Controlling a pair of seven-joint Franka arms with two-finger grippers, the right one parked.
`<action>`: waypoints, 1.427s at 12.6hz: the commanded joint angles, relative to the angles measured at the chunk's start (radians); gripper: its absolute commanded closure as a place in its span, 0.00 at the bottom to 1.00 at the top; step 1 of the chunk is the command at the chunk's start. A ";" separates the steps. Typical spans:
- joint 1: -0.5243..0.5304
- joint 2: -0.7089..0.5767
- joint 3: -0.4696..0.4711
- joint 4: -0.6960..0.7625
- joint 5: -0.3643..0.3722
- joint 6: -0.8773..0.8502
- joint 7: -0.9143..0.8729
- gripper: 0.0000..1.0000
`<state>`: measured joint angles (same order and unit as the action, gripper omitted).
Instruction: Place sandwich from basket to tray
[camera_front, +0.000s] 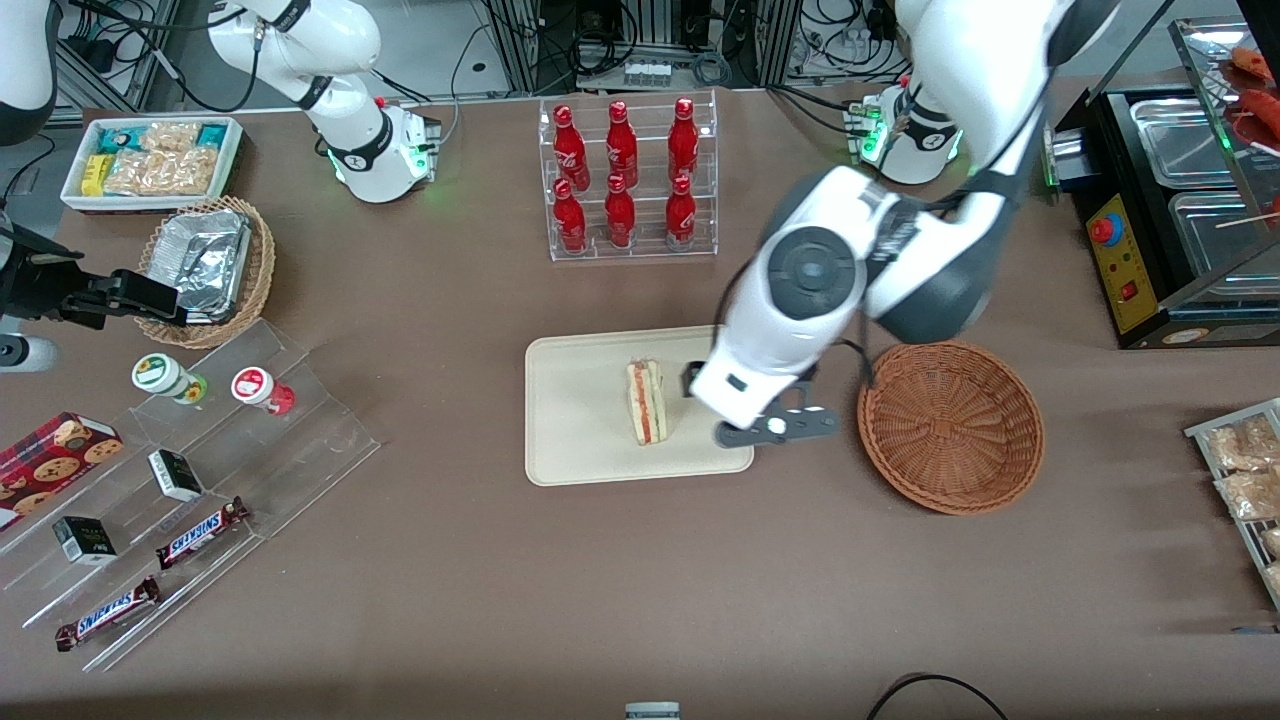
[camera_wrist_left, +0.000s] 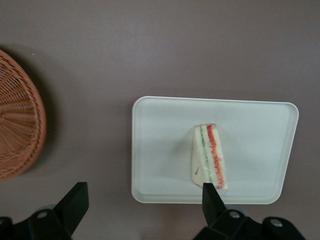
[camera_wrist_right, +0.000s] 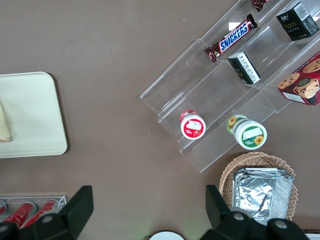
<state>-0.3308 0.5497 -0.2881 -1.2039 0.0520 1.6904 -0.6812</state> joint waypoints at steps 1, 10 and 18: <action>0.097 -0.129 -0.008 -0.146 -0.029 -0.009 0.127 0.00; 0.337 -0.266 -0.003 -0.221 -0.066 -0.184 0.505 0.00; 0.381 -0.433 0.058 -0.347 -0.089 -0.244 0.624 0.00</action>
<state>0.0487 0.1817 -0.2574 -1.4943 -0.0189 1.4665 -0.0987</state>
